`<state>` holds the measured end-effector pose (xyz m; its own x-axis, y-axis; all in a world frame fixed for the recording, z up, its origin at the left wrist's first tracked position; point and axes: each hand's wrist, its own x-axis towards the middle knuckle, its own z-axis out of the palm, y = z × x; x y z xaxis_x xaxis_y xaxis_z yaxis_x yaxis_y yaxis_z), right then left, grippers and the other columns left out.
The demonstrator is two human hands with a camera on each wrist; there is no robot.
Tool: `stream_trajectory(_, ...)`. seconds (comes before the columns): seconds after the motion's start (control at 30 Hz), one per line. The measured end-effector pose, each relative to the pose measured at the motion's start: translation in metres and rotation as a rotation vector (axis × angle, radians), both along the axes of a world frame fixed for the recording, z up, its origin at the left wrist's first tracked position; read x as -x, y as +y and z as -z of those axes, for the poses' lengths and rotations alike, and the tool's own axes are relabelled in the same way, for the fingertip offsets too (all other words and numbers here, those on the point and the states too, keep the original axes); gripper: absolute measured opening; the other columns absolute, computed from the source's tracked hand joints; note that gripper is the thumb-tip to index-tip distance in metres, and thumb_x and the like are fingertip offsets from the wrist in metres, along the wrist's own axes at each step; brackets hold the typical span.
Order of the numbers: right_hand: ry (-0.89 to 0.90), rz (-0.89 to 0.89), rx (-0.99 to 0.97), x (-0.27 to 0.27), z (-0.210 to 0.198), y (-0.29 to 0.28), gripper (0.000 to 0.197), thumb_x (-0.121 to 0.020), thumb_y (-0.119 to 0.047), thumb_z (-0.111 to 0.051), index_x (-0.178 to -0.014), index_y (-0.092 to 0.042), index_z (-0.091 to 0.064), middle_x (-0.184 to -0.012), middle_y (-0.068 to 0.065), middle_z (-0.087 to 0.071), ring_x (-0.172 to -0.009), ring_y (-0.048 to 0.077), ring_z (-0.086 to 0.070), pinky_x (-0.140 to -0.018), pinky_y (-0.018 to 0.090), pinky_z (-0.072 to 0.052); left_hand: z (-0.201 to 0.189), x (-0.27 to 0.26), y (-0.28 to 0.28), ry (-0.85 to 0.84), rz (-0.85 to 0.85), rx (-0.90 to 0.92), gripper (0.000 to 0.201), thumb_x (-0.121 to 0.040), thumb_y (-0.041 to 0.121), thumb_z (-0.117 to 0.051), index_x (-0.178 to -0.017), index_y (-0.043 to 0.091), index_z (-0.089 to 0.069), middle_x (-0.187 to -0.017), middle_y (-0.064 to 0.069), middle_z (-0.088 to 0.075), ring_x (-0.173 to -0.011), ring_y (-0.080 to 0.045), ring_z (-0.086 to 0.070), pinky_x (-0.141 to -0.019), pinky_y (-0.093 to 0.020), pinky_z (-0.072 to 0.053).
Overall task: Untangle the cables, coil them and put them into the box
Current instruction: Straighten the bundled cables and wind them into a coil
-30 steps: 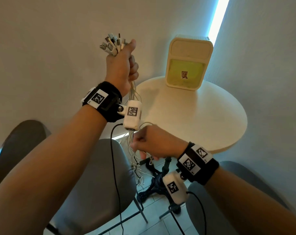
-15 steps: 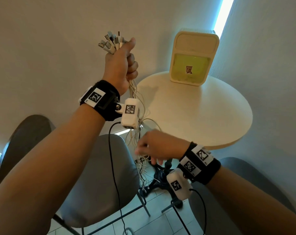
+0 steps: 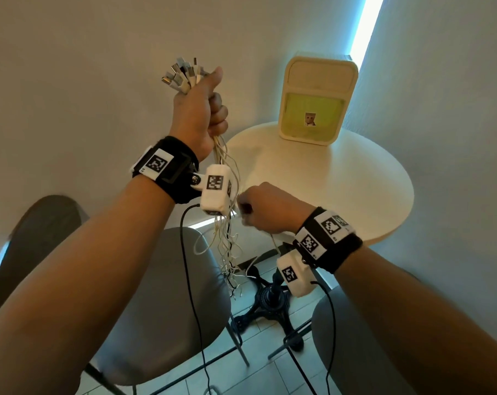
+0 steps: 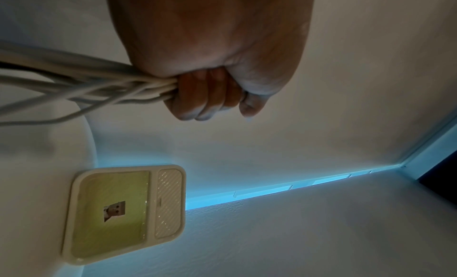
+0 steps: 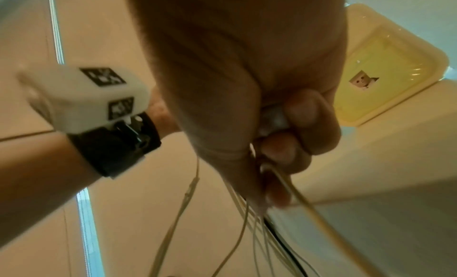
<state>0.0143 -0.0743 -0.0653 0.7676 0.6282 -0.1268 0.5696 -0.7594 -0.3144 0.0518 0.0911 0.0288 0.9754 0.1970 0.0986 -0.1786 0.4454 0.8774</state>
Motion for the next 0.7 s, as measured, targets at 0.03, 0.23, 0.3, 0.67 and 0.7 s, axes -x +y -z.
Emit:
stream_trajectory(0.03, 0.077, -0.053, 0.044, 0.008, -0.004, -0.002, 0.024, -0.098, -0.017, -0.071, -0.078, -0.025, -0.060, -0.078, -0.005, -0.065, -0.067, 0.012, -0.065, -0.065, 0.025, -0.054, 0.000, -0.001, 0.002, 0.002, -0.009, 0.003, 0.052, -0.103, 0.025, -0.069, -0.065, 0.029, -0.034, -0.056, 0.005, -0.021, -0.048, -0.013, -0.014, -0.041, -0.024, -0.017)
stream_trajectory(0.23, 0.228, -0.193, 0.317, 0.058, 0.023, -0.001, 0.015, -0.099, -0.019, -0.073, -0.103, -0.006, -0.078, -0.084, 0.002, -0.077, -0.060, 0.009, -0.068, -0.074, 0.030, -0.065, -0.002, -0.005, 0.009, 0.000, -0.045, 0.031, 0.049, -0.102, 0.024, -0.069, -0.068, 0.029, -0.034, -0.058, 0.004, -0.021, -0.049, -0.013, -0.014, -0.042, -0.024, -0.018)
stream_trajectory(0.3, 0.201, -0.197, 0.367, 0.065, 0.026, 0.000, 0.017, -0.099, -0.021, -0.072, -0.103, -0.005, -0.077, -0.082, 0.002, -0.075, -0.061, 0.012, -0.068, -0.073, 0.033, -0.065, -0.003, -0.005, 0.009, -0.001, -0.041, 0.024, 0.049, -0.102, 0.024, -0.069, -0.068, 0.029, -0.035, -0.057, 0.004, -0.021, -0.048, -0.013, -0.014, -0.042, -0.024, -0.018)
stream_trajectory(0.67, -0.033, 0.049, -0.082, 0.028, -0.025, -0.005, 0.022, -0.102, -0.035, -0.064, -0.100, -0.016, -0.074, -0.087, 0.004, -0.072, -0.073, 0.021, -0.067, -0.064, 0.032, -0.049, 0.001, 0.004, -0.006, -0.008, 0.050, 0.014, 0.050, -0.103, 0.027, -0.068, -0.067, 0.029, -0.034, -0.058, 0.004, -0.019, -0.049, -0.012, -0.014, -0.040, -0.024, -0.018)
stream_trajectory(0.7, 0.023, 0.084, -0.161, 0.028, -0.022, -0.001, 0.022, -0.103, -0.035, -0.061, -0.105, -0.015, -0.071, -0.089, 0.005, -0.073, -0.065, 0.018, -0.065, -0.061, 0.032, -0.051, 0.000, 0.004, -0.008, -0.014, 0.058, 0.013, 0.051, -0.104, 0.027, -0.068, -0.066, 0.029, -0.034, -0.058, 0.004, -0.019, -0.049, -0.012, -0.014, -0.040, -0.024, -0.018)
